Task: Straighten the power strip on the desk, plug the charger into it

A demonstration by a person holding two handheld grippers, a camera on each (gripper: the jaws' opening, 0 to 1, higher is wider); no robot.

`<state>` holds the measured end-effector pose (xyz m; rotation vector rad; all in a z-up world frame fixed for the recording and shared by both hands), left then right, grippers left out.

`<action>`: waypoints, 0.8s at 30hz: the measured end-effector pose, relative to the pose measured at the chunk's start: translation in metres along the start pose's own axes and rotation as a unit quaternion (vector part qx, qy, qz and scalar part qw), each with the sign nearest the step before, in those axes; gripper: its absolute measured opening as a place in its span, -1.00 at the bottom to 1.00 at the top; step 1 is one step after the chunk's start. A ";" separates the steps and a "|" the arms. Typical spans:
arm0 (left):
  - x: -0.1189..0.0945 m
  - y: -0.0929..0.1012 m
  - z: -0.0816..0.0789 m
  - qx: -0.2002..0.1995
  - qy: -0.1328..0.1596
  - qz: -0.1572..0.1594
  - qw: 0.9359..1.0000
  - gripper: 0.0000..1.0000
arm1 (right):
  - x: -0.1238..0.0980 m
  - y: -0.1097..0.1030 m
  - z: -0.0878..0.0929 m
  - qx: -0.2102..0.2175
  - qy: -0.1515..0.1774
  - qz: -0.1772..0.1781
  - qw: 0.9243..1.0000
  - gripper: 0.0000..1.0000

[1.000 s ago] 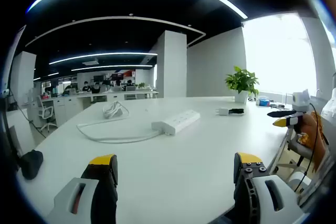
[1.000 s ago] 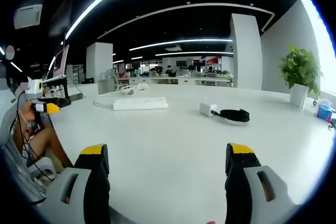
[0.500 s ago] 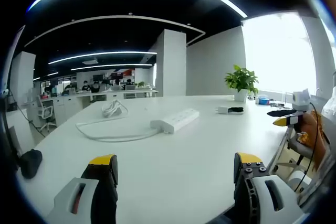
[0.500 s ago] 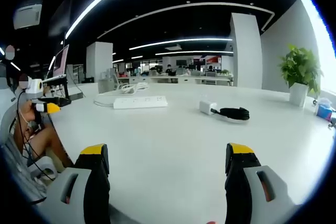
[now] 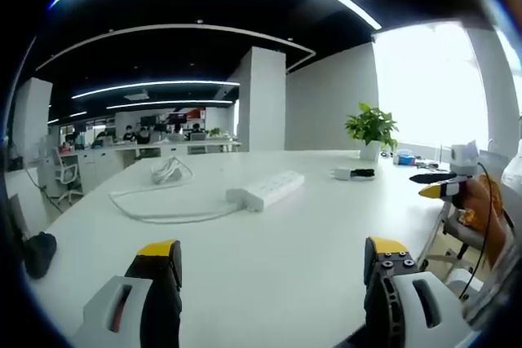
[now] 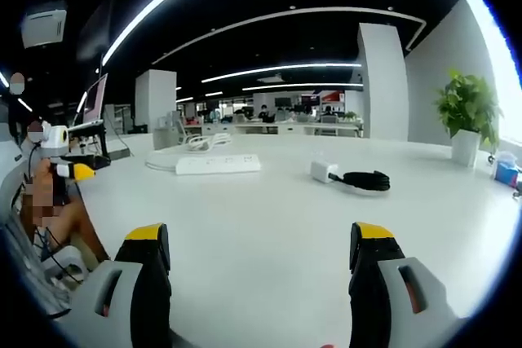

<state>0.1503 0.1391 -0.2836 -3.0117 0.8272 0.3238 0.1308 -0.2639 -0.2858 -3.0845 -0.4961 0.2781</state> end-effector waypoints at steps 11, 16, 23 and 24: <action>0.011 -0.008 0.004 -0.013 0.003 -0.007 1.000 0.89 | 0.011 0.005 0.000 -0.024 -0.009 -0.018 1.000 0.83; 0.018 -0.008 0.004 0.003 0.003 -0.007 1.000 0.91 | 0.018 0.005 0.000 -0.017 -0.006 -0.032 0.999 0.89; 0.027 -0.005 0.001 0.017 0.002 0.002 1.000 0.96 | 0.025 0.003 -0.002 -0.013 0.000 -0.032 0.999 0.92; 0.028 -0.005 0.001 0.019 0.002 0.002 1.000 0.96 | 0.027 0.003 -0.004 -0.013 0.003 -0.030 0.999 0.93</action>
Point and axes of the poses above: the point that each gripper's makers call its tool centre point, and the gripper's own axes: x roughly forward along the fingers, y roughly to its right, z roughly out of its underside, the point moved 4 cm from there along -x, roughly backward along the fingers, and after that the axes turned 3 degrees about x, right-handed, at the moved point
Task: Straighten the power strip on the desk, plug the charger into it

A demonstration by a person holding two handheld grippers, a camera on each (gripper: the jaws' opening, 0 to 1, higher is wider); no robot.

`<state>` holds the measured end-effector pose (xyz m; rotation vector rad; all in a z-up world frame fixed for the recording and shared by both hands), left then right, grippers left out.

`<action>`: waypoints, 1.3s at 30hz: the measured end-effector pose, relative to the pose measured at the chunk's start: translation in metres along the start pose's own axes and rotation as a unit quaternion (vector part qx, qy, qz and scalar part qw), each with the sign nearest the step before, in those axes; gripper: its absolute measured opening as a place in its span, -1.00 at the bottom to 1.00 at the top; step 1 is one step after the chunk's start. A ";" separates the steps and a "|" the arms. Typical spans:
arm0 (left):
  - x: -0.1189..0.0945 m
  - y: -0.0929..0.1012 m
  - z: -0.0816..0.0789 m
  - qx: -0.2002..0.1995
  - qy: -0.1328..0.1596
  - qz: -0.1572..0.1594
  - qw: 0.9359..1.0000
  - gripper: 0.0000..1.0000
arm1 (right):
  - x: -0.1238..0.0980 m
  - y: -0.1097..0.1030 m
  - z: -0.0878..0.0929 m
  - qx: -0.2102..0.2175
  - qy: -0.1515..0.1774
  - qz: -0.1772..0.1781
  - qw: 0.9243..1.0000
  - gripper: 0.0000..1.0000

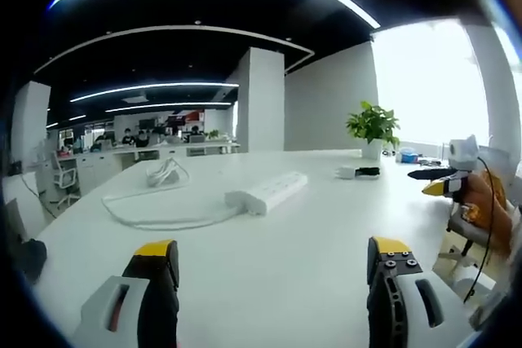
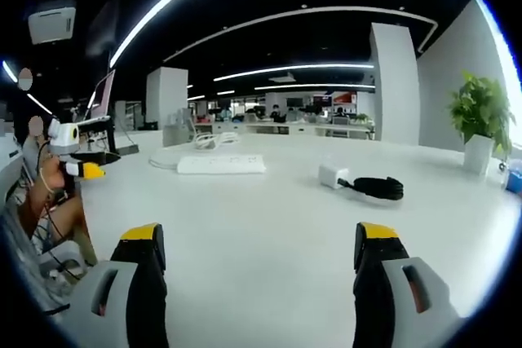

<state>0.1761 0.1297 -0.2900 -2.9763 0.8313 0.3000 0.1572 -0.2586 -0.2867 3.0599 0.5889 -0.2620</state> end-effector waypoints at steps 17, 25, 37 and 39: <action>0.024 0.005 -0.019 0.011 0.005 0.030 0.999 0.98 | 0.033 0.001 -0.027 -0.027 0.014 -0.020 0.999 0.99; 0.037 0.002 -0.028 0.009 0.008 0.030 0.999 0.98 | 0.045 0.008 -0.040 -0.037 0.026 -0.022 0.999 0.99; 0.054 -0.005 -0.043 0.012 0.020 0.020 1.000 0.98 | 0.064 0.022 -0.049 -0.041 0.028 -0.022 0.999 0.99; 0.058 -0.007 -0.044 0.013 0.018 0.018 1.000 0.98 | 0.068 0.023 -0.051 -0.041 0.030 -0.024 0.998 0.99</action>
Point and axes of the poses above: the point that each gripper's makers call its tool centre point, and the gripper's own axes: x roughly forward along the fingers, y roughly to its right, z roughly out of its underside, the point moved 4 cm from there along -x, roughly backward along the fingers, and after that the axes turned 3 degrees about x, right-handed, at the moved point
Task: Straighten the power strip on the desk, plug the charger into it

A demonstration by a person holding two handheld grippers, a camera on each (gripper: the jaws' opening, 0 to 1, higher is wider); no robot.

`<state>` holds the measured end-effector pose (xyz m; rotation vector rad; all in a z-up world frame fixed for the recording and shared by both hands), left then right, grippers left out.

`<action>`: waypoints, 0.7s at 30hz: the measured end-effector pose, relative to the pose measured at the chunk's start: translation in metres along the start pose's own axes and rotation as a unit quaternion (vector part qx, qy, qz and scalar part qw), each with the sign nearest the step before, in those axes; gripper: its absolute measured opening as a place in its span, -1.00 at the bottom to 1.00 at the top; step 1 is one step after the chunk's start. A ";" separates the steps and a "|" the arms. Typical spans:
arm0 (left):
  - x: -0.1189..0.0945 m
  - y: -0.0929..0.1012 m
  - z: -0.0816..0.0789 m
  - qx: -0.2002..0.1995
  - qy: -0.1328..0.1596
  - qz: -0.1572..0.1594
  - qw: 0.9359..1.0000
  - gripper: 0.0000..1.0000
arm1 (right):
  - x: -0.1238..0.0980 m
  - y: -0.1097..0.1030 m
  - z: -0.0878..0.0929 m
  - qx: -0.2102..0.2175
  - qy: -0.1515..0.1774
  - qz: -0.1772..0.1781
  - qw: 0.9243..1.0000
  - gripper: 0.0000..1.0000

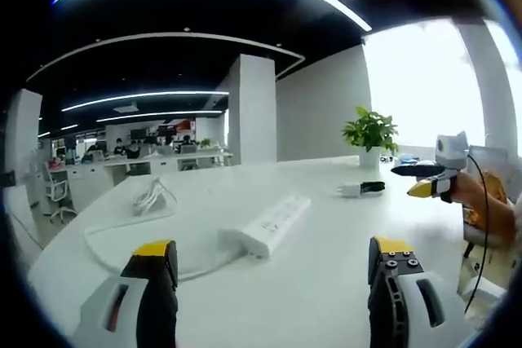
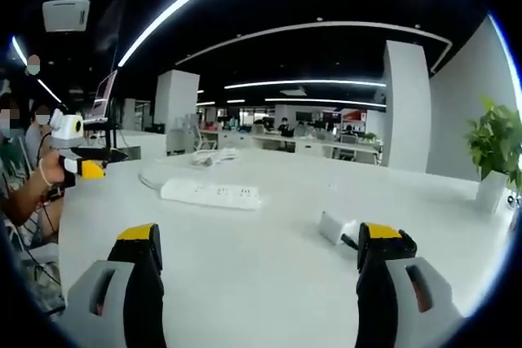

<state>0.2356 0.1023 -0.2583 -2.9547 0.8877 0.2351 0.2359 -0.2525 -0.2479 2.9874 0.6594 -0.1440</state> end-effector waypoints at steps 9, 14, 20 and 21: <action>0.012 -0.006 -0.003 -0.008 0.002 -0.007 1.000 0.98 | 0.016 0.003 -0.006 -0.010 0.003 -0.009 1.000 0.99; 0.017 -0.008 -0.004 -0.008 0.004 -0.012 1.000 0.98 | 0.026 0.002 -0.006 -0.006 0.004 -0.018 1.000 0.99; 0.024 -0.009 -0.005 -0.012 0.006 -0.013 1.000 0.98 | 0.035 0.001 -0.005 -0.007 0.003 -0.026 1.000 0.99; 0.025 -0.009 -0.005 -0.011 0.006 -0.014 1.000 0.98 | 0.036 0.001 -0.005 -0.007 0.004 -0.026 1.000 0.99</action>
Point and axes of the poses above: the point that each gripper's makers call its tool centre point, and the gripper's own axes: x roughly forward along the fingers, y roughly to its right, z roughly out of its underside, the point moved 4 cm from there along -x, roughly backward along the fingers, and after that the axes turned 3 degrees about x, right-handed, at the moved point
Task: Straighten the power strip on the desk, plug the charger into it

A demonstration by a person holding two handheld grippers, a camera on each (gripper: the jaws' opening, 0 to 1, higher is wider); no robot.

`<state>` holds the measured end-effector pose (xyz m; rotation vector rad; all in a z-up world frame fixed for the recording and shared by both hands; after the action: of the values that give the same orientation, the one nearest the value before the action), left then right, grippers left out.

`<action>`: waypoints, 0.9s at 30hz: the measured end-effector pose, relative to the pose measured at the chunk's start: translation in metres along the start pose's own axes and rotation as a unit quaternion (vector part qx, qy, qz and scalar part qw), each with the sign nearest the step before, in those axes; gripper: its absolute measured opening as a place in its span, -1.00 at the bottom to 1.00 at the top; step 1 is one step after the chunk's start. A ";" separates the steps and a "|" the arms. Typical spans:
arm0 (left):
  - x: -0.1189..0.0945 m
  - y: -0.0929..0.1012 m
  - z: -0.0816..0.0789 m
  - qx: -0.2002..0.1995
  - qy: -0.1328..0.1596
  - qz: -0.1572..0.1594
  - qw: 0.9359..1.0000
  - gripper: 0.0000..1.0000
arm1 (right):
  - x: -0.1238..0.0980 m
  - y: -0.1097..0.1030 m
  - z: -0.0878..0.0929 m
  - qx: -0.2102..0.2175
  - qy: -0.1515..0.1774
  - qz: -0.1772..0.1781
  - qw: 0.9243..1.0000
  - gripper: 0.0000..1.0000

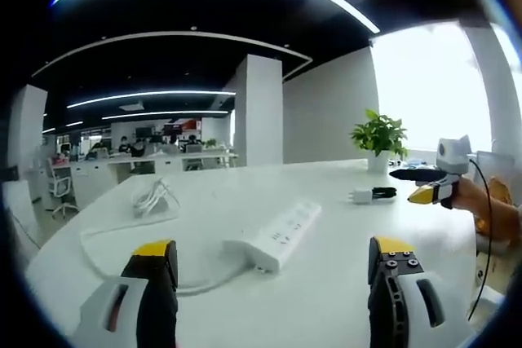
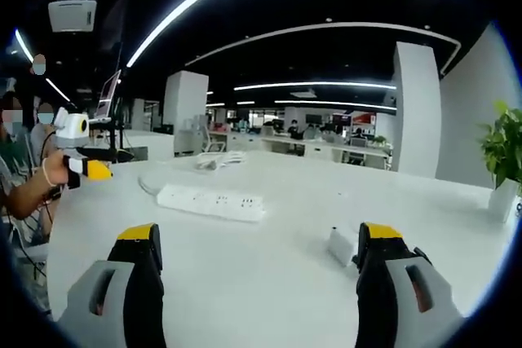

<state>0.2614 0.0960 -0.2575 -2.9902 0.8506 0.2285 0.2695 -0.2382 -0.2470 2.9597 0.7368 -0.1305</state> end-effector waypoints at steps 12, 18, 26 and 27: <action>0.012 0.002 0.004 -0.001 -0.004 -0.010 1.000 0.98 | 0.017 0.000 -0.002 -0.010 0.009 -0.014 1.000 0.99; 0.019 0.002 0.005 -0.001 -0.004 -0.014 1.000 0.98 | 0.025 0.000 -0.003 -0.010 0.019 -0.018 1.000 0.99; 0.026 0.000 0.008 -0.009 -0.005 -0.020 1.000 0.97 | 0.039 -0.001 -0.004 -0.012 0.028 -0.030 0.999 0.99; 0.027 0.000 0.008 -0.008 -0.005 -0.021 1.000 0.96 | 0.040 -0.001 -0.003 -0.014 0.028 -0.031 0.999 0.99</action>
<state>0.2829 0.0822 -0.2691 -3.0156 0.7884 0.2490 0.3047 -0.2186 -0.2482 2.9265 0.8322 -0.0412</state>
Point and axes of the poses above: the point that each gripper's makers call its tool centre point, and the gripper's own axes: x roughly forward along the fingers, y roughly to its right, z roughly out of its underside, the point moved 4 cm from there along -x, roughly backward along the fingers, and after that the axes turned 3 degrees about x, right-handed, at the moved point
